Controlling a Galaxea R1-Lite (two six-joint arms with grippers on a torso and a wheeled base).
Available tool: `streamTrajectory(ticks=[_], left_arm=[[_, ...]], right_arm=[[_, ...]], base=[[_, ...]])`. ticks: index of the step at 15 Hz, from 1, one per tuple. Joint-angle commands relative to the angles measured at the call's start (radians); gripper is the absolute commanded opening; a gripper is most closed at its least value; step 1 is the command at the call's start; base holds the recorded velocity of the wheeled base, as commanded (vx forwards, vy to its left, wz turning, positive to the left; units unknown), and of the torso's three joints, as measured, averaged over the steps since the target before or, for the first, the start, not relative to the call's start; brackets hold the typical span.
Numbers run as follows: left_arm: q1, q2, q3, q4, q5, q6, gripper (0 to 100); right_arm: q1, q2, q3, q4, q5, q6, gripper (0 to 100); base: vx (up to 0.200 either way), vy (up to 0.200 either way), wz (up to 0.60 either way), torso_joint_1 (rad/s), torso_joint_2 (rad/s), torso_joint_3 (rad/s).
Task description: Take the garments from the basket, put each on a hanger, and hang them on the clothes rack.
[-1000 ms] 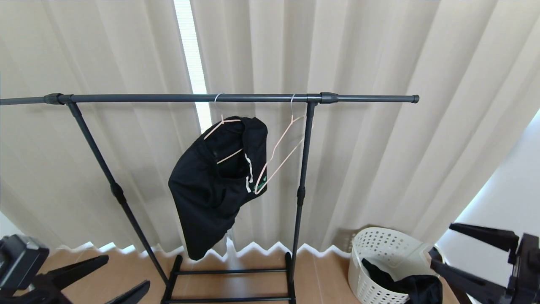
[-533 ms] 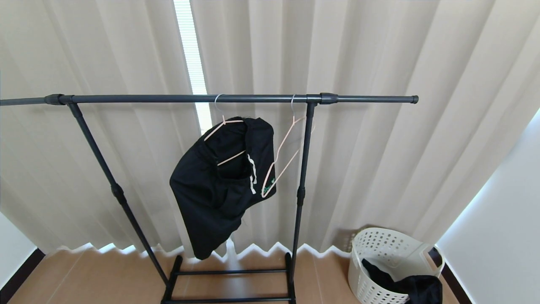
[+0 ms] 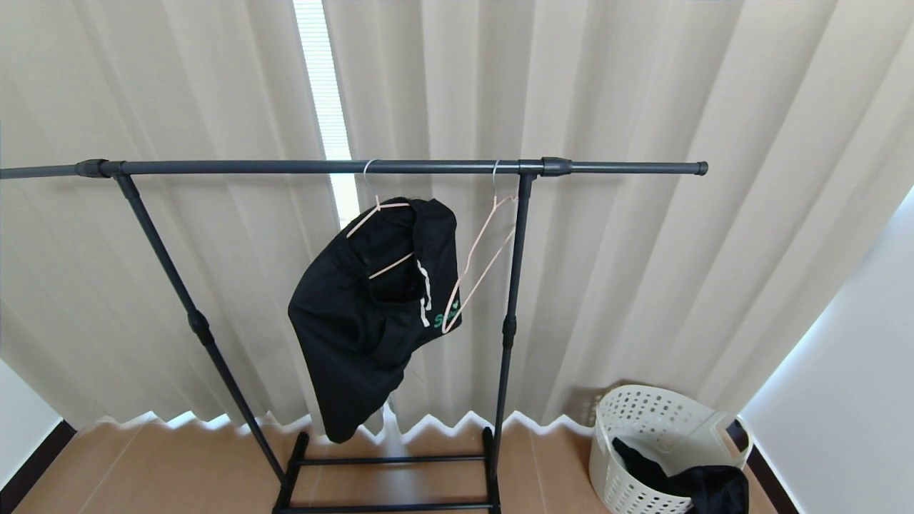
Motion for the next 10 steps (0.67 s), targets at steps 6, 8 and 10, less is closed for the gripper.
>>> streamTrajectory(ticks=[6, 8, 10], left_arm=[[-0.048, -0.178, 0.000, 0.007, -0.047, -0.023, 100], [-0.037, -0.209, 0.000, 0.007, -0.045, -0.018, 100], [-0.034, -0.216, 0.000, 0.007, -0.044, -0.021, 100]], right_arm=[[0.092, -0.113, 0.000, 0.000, 0.020, 0.043, 100], [0.042, -0.167, 0.000, 0.000, 0.020, 0.041, 100], [0.029, -0.199, 0.003, -0.004, 0.018, 0.049, 100]], base=[[0.000, 0.000, 0.00, 0.000, 0.00, 0.000], [0.000, 0.000, 0.00, 0.000, 0.00, 0.000], [0.000, 0.000, 0.00, 0.000, 0.00, 0.000]])
